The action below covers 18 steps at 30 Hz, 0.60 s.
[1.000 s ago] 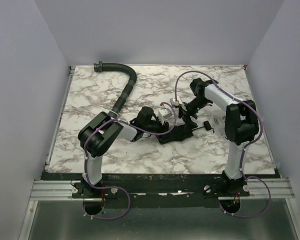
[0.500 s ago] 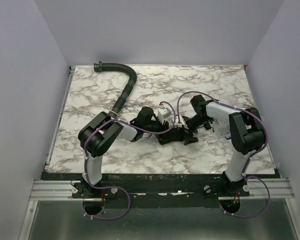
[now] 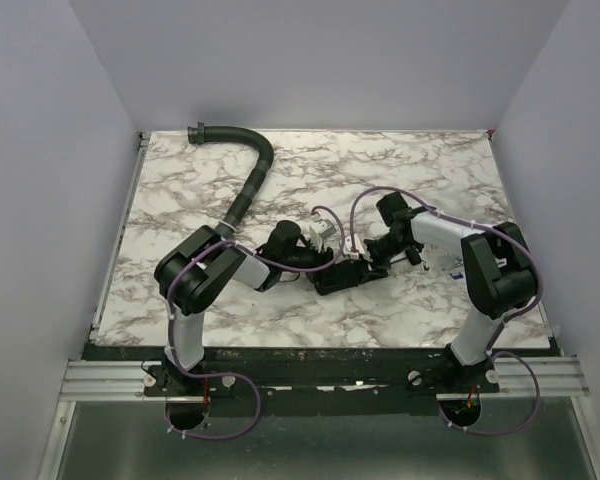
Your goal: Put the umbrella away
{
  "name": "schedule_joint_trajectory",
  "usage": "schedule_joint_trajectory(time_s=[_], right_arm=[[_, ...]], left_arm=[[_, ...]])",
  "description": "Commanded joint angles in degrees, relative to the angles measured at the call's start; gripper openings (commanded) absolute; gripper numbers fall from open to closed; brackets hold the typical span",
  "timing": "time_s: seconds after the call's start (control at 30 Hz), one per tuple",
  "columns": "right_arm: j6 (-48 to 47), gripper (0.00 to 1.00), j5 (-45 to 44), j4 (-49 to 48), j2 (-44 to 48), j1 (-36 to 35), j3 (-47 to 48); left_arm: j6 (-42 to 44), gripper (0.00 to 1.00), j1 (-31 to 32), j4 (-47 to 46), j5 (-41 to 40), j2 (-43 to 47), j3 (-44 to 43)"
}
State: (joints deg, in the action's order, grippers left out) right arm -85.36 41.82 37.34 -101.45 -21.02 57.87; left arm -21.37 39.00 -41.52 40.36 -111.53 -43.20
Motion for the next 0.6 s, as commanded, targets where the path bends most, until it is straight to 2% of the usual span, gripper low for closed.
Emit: schedule_joint_trajectory(time_s=[0.0,0.1,0.3,0.37,0.47,0.57], right_arm=[[-0.20,0.22,-7.73,8.43,-6.18,-0.65,0.22],[1.40,0.21,-7.55,11.87,-8.09,-0.64,2.80],[3.47,0.20,-6.91,13.76,-10.47,-0.67,4.51],[3.62,0.20,-6.84,13.73,-10.49,-0.72,4.47],[3.93,0.20,-6.81,13.63,-10.60,-0.74,4.53],[3.98,0.20,-6.72,13.77,-10.81,-0.77,4.82]], left_arm=[[-5.26,0.61,-2.01,6.33,-7.13,1.57,7.57],[-4.40,0.77,-2.03,2.93,-10.52,7.99,9.29],[1.21,0.87,-1.92,-3.31,-18.12,20.34,15.82],[2.47,0.98,-1.96,-7.08,-20.59,24.61,19.53],[2.11,0.99,-1.99,-13.74,-22.88,29.65,24.85],[0.24,0.98,-2.20,-15.90,-22.08,31.60,27.30]])
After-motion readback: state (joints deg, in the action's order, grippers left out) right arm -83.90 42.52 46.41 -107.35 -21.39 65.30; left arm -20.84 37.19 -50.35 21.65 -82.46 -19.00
